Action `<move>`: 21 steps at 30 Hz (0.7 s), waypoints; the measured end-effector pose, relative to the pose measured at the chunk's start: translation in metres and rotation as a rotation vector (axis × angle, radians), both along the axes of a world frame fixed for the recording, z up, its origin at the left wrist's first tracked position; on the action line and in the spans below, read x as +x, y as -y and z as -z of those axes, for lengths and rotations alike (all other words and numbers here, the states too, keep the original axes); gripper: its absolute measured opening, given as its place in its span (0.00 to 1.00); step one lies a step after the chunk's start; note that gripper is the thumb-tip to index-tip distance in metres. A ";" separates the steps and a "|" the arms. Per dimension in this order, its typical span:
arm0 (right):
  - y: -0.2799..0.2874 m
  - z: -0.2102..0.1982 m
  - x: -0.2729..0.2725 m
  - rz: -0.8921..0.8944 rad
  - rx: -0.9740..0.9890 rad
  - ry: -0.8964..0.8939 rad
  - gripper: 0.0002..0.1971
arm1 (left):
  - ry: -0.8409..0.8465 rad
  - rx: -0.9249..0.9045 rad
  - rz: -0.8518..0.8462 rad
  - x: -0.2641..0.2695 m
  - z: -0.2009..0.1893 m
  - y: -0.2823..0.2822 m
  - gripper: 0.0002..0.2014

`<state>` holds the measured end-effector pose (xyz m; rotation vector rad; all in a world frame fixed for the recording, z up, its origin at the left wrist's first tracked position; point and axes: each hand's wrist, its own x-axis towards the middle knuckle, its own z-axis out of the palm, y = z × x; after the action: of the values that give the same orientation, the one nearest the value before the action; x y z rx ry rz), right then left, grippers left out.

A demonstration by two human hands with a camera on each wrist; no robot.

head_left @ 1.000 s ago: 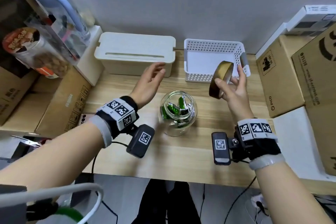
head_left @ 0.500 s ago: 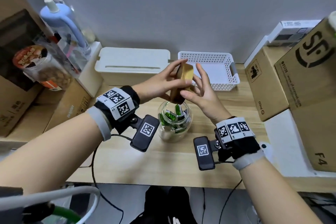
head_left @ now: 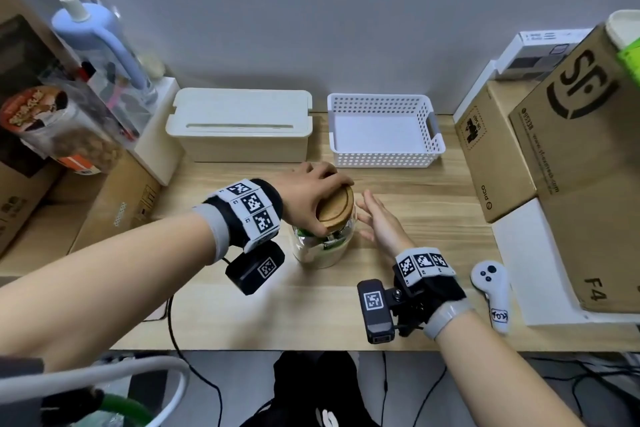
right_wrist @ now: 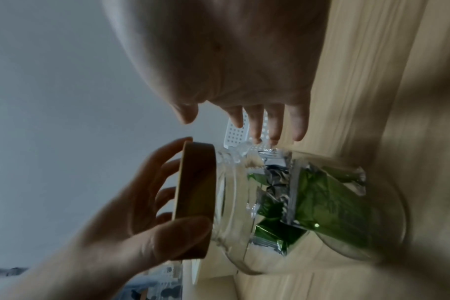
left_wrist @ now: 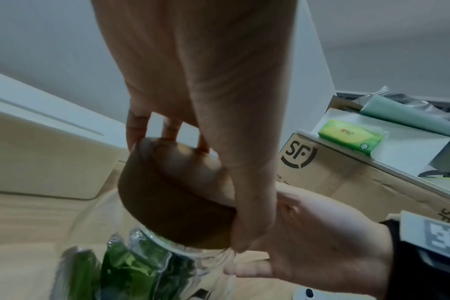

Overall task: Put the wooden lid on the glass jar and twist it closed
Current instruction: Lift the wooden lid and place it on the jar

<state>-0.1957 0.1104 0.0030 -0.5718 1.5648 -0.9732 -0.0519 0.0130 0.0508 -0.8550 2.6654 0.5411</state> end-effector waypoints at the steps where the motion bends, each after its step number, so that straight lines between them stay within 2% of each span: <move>1: 0.000 0.002 0.000 -0.010 0.002 0.004 0.28 | 0.008 -0.011 0.013 -0.002 0.001 0.000 0.47; 7: 0.003 0.007 0.004 -0.047 -0.030 -0.021 0.29 | -0.013 -0.032 0.044 -0.004 0.020 -0.002 0.49; 10: 0.007 0.003 0.006 -0.058 -0.058 -0.025 0.27 | -0.057 -0.113 0.048 -0.007 0.027 -0.008 0.47; 13: 0.011 0.004 0.009 -0.053 -0.102 -0.061 0.24 | -0.120 -0.209 0.138 -0.015 0.033 -0.008 0.46; 15: 0.011 0.007 0.015 -0.044 -0.140 -0.098 0.23 | -0.143 -0.204 0.182 -0.016 0.037 -0.004 0.45; 21: 0.018 0.033 0.017 -0.042 -0.208 -0.113 0.32 | -0.217 -0.199 0.218 -0.016 0.047 0.004 0.44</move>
<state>-0.1786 0.0925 -0.0297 -0.8142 1.5537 -1.0952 -0.0684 0.0093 0.0033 -0.5712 3.0021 0.3374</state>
